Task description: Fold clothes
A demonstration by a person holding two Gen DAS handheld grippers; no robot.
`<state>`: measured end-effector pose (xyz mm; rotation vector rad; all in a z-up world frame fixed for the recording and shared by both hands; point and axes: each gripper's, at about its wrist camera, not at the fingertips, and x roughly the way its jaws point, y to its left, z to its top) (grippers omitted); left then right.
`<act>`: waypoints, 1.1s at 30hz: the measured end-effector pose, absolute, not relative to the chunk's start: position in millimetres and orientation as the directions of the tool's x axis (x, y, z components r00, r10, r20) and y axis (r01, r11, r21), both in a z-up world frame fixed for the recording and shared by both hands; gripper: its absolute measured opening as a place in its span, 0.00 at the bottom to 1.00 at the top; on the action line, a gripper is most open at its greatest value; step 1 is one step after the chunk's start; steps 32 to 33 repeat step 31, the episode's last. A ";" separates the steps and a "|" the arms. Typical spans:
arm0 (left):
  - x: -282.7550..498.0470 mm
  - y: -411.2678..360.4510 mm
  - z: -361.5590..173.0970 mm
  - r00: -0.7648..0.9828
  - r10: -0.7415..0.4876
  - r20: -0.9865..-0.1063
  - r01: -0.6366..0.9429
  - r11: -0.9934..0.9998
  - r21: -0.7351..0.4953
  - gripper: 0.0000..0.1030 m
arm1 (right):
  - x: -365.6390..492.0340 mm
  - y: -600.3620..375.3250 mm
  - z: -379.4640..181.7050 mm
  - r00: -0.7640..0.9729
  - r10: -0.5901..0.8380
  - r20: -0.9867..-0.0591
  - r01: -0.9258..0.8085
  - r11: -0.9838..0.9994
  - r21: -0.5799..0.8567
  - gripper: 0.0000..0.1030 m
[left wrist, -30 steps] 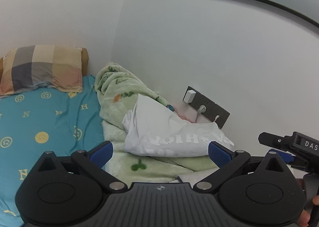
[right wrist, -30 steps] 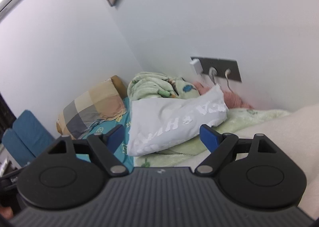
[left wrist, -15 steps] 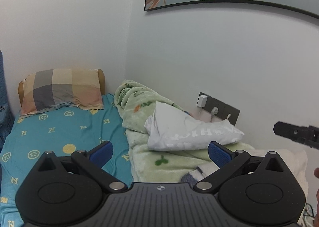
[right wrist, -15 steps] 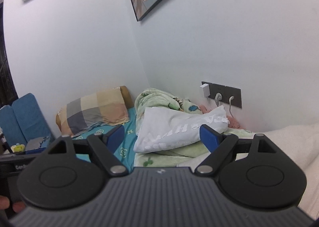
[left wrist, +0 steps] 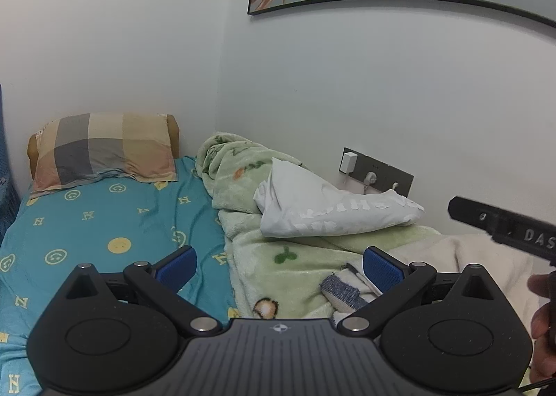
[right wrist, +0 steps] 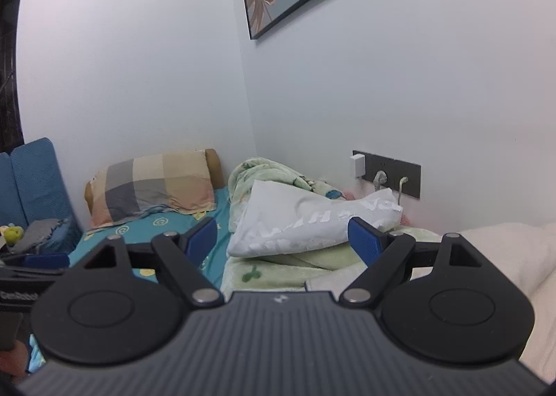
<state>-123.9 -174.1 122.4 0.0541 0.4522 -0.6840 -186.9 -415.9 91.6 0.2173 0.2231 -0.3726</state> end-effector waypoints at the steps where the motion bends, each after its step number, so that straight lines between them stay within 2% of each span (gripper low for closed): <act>1: -123.4 -172.3 122.6 0.682 -0.599 -0.419 0.621 0.777 -0.100 1.00 | -184.5 -415.2 90.1 0.907 -0.333 -0.258 0.382 0.909 0.168 0.82; 33: -124.7 -151.2 127.7 0.718 -0.563 -0.409 0.583 0.808 -0.088 1.00 | -182.2 -398.0 95.5 0.901 -0.353 -0.252 0.395 0.908 0.139 0.82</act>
